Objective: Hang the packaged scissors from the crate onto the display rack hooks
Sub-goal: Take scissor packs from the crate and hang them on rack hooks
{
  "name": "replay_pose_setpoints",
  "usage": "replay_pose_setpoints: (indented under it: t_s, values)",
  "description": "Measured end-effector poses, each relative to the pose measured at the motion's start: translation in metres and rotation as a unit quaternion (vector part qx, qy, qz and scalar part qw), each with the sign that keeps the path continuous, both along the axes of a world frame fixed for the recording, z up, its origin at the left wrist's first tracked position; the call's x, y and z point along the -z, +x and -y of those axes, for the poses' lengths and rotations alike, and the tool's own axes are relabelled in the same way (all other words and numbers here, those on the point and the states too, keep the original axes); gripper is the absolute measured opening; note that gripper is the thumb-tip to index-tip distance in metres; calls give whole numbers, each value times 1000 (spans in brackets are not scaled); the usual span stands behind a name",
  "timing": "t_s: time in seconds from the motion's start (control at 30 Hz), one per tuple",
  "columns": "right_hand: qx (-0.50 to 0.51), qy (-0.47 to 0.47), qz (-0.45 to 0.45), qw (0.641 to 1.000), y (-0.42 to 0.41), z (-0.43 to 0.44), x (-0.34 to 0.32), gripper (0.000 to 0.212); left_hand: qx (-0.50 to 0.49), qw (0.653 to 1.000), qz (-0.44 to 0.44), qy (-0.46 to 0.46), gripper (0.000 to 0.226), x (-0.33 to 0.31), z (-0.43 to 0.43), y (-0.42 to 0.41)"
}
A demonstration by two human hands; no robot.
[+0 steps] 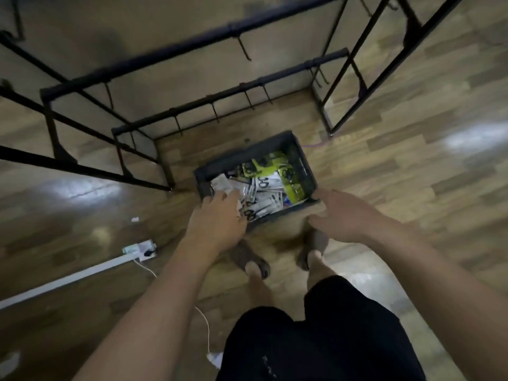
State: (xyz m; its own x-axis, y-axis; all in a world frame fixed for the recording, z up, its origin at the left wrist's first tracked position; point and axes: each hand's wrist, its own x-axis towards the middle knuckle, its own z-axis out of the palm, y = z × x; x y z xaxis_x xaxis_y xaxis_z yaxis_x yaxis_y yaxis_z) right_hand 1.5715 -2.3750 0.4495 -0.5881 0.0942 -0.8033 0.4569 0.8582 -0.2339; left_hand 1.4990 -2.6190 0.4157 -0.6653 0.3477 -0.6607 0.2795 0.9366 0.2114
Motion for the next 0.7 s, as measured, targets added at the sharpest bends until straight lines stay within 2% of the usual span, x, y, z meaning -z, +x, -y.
replay_pose_setpoints:
  t_s: [0.3,0.47,0.53,0.63,0.7]
  values:
    - [-50,-55,131,989,-49,6,282,64,-108,978,178,-32,44,272,18,-16]
    - [-86,-65,134,985,-85,34,452,50,-185,961,200,-44,44,435,22,-22]
    - [-80,-77,135,985,-97,52,516,43,-178,957,221,-61,51,495,21,-26]
    - [-72,-92,122,986,-113,87,598,32,-82,959,244,-120,53,573,24,-26]
    - [-30,-100,101,989,-122,111,640,21,-22,953,262,-147,55,608,24,-23]
